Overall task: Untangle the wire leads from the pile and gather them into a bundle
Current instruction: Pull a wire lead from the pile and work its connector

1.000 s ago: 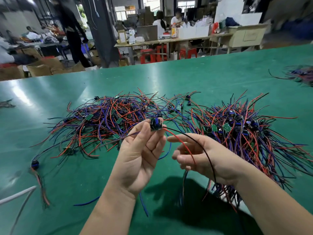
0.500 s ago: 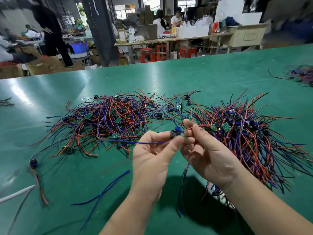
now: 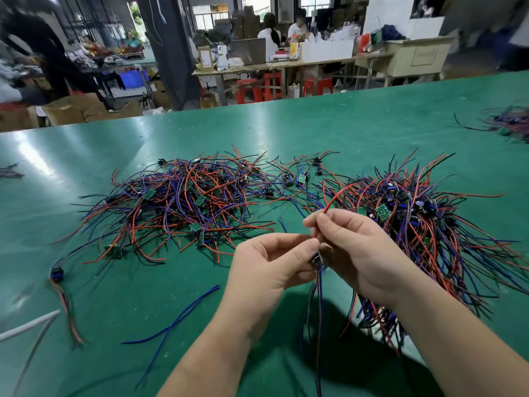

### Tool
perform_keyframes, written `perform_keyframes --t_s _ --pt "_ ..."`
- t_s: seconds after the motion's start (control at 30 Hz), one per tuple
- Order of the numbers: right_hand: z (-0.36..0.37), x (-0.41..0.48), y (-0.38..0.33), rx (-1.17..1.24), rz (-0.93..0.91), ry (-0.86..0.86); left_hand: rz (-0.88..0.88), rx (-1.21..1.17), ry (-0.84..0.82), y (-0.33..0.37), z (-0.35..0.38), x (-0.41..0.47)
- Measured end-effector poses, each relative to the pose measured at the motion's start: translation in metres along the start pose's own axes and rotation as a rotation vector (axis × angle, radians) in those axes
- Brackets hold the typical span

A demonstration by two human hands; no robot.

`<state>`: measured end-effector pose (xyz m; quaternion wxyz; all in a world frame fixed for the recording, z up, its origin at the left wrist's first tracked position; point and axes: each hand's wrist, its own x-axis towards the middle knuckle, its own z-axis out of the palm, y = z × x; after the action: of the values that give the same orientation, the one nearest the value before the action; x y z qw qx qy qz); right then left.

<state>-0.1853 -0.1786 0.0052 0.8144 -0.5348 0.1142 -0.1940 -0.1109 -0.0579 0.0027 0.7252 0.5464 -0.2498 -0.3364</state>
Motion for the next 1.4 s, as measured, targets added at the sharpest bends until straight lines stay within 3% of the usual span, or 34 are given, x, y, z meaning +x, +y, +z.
perform_keyframes --t_s 0.2,0.63,0.93,1.03,1.13,1.23,1.3,1.4 --pt "-0.003 0.004 0.010 -0.278 0.021 -0.013 -0.006 0.005 0.052 -0.004 -0.003 0.002" --pt "-0.028 0.013 -0.013 -0.056 -0.070 0.418 -0.299 0.463 -0.410 -0.005 -0.011 -0.007" --pt "-0.028 0.010 -0.017 -0.047 -0.119 0.448 -0.313 0.521 -0.483 0.015 -0.037 -0.005" --pt "-0.031 0.012 -0.017 -0.028 -0.111 0.473 -0.255 0.495 -0.405 0.020 -0.042 -0.003" --pt "-0.035 0.016 -0.017 -0.035 -0.178 0.532 -0.150 0.321 -0.151 0.021 -0.045 0.004" --pt "-0.030 0.016 -0.012 -0.223 -0.217 0.549 -0.098 0.216 0.024 0.017 -0.044 0.010" --pt "-0.022 0.010 -0.005 -0.423 -0.223 0.443 -0.091 0.172 0.080 0.014 -0.041 0.011" --pt "-0.003 -0.002 0.007 -0.600 -0.212 0.082 -0.092 0.179 0.089 0.008 -0.037 0.012"
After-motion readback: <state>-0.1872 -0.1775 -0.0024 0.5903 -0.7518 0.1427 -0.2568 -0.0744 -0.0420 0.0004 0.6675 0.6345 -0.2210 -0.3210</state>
